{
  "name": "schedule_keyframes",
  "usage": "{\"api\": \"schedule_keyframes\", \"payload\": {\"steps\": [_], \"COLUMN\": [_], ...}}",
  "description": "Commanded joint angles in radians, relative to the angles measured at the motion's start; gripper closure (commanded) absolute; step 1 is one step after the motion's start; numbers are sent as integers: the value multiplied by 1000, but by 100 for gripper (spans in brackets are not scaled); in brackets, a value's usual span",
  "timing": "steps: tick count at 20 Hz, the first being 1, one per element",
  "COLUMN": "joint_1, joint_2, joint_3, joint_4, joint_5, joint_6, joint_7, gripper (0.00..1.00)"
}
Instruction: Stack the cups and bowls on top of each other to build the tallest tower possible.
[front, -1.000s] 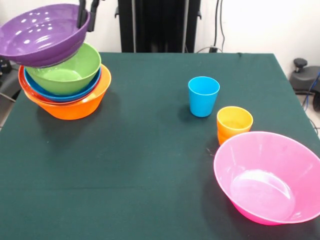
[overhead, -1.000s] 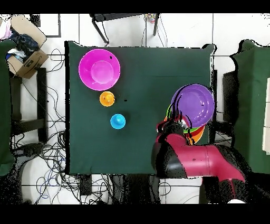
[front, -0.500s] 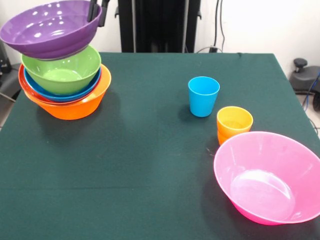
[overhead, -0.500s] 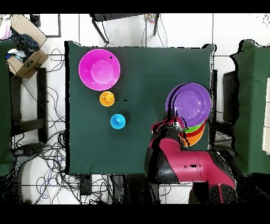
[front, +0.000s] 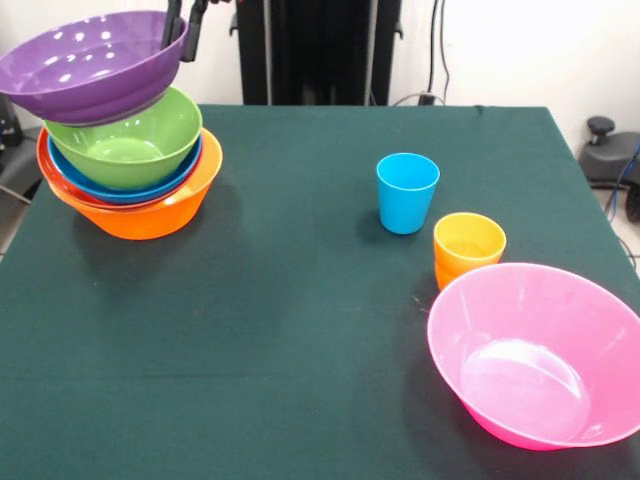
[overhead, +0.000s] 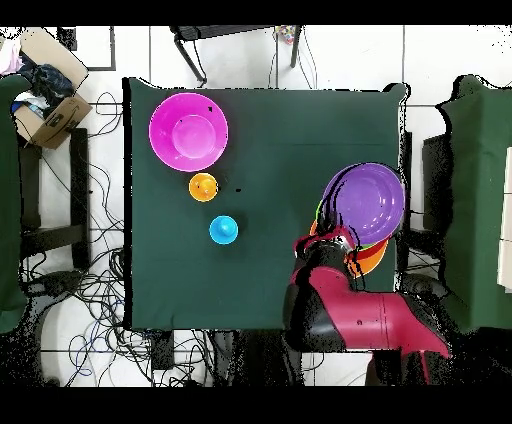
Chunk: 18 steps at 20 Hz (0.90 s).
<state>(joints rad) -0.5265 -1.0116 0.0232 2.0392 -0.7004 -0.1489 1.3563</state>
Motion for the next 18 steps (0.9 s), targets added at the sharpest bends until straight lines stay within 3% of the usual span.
{"api": "schedule_keyframes", "payload": {"steps": [1, 18], "joint_1": [20, 153], "joint_2": [97, 141], "joint_3": [-30, -180], "joint_4": [49, 65], "joint_5": [-34, 28], "joint_6": [-103, -195], "joint_7": [157, 159], "gripper": [100, 100]}}
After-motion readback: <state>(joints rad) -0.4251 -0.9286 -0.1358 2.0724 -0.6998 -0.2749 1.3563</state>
